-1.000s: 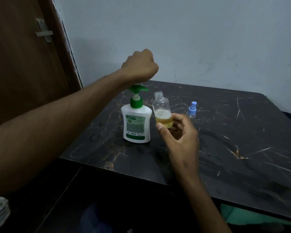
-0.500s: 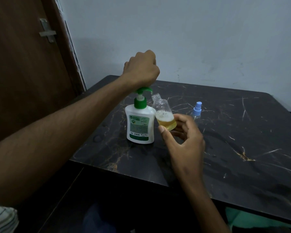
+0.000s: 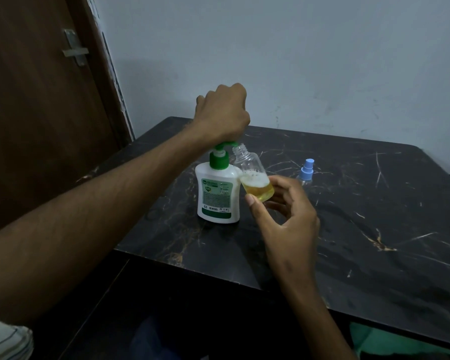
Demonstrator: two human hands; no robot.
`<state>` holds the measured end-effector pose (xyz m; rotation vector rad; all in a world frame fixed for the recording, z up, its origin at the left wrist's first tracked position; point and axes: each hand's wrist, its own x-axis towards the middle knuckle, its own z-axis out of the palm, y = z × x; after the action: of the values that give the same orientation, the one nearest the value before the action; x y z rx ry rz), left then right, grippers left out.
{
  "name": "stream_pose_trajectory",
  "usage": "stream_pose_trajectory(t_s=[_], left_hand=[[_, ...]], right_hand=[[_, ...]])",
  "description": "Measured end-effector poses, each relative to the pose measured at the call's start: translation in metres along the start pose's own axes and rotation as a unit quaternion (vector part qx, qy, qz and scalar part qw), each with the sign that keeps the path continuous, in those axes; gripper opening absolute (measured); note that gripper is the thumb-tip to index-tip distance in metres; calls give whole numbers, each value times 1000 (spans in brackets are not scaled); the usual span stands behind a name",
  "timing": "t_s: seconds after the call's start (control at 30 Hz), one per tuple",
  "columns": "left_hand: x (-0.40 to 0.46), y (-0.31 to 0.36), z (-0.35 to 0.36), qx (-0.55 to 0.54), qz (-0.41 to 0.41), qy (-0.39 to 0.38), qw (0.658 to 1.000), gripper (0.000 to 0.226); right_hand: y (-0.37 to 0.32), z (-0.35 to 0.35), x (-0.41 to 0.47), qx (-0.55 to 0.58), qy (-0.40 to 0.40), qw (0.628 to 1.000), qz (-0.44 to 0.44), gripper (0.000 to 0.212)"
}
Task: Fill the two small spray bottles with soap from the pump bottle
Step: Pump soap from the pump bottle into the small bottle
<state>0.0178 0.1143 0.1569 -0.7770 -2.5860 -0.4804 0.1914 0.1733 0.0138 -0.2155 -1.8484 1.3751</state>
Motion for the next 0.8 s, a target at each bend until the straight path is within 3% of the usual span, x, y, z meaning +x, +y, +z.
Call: stream_pose_trajectory(t_s=[0.57, 0.8], left_hand=[[0, 5, -1, 50, 40, 7, 998, 20], [-1, 4, -2, 25, 34, 7, 999, 21]], right_hand=[[0, -1, 2, 11, 0, 1000, -5, 34], [-1, -1, 1, -6, 2, 1000, -18, 35]])
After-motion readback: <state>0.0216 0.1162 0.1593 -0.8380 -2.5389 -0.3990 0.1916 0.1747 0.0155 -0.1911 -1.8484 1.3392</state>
